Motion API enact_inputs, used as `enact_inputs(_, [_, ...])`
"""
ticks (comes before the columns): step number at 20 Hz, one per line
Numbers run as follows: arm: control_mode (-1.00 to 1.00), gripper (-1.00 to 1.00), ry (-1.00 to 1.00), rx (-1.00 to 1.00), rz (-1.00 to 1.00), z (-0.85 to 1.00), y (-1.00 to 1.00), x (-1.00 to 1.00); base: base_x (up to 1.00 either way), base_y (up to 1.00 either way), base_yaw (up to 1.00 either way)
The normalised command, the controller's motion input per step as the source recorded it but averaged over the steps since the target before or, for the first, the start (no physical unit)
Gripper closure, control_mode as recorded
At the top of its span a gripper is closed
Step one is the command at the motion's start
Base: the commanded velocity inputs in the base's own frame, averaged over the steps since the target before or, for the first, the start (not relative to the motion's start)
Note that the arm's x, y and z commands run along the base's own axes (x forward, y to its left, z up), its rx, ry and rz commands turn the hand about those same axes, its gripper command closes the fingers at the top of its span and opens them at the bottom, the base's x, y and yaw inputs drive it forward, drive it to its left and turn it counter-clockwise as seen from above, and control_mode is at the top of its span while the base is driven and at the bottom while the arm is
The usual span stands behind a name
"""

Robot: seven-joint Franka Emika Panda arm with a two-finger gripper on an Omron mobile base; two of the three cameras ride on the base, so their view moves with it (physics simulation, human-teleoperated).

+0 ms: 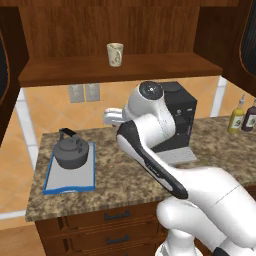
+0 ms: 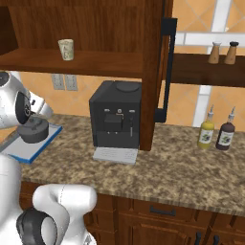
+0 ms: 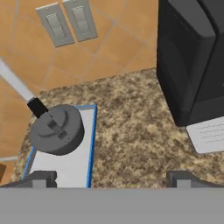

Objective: Pick the kettle from the counter and place it on the tray. Then pick the mug from the cabinet and place it on the tray. Then close the cabinet doors.

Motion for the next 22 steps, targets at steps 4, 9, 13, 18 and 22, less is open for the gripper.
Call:
enact_inputs(4, [-1.0,-1.0,0.0,-0.02,0.0,0.99,-0.1,0.0,0.0,0.0,0.0])
enact_inputs(9, [-1.0,-1.0,0.0,-0.13,0.0,0.94,0.0,0.06,0.0,0.0,0.0])
enact_inputs(13, [-1.0,-1.0,0.0,-0.05,0.04,0.61,-0.22,0.36,0.0,0.0,0.0])
enact_inputs(18, [-1.0,-1.0,0.0,0.0,0.11,0.42,-0.41,0.46,0.0,0.0,0.0])
enact_inputs(22, [-1.0,-1.0,-0.01,0.0,0.12,0.16,-0.26,0.29,0.0,0.0,0.0])
